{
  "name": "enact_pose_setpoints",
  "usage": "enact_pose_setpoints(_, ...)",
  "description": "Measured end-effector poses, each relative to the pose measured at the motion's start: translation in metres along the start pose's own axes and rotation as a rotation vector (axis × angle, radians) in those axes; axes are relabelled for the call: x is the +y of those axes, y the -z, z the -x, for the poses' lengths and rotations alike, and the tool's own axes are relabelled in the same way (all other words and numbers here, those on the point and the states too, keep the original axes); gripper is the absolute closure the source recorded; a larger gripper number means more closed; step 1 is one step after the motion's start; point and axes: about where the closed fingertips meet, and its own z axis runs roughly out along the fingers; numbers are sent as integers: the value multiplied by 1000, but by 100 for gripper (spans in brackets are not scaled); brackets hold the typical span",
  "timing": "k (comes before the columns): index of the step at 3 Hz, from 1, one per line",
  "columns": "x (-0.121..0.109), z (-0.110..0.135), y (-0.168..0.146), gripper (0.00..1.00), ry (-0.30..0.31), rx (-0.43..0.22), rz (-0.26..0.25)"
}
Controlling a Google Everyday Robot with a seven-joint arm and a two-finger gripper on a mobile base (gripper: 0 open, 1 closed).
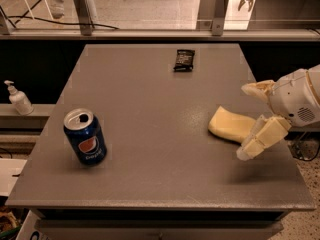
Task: Move sponge near rxbar chocolate
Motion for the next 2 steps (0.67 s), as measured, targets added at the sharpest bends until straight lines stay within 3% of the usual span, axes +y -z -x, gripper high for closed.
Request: enact_pose_setpoints(2, -8, -25, -29, 0, 15, 39, 11)
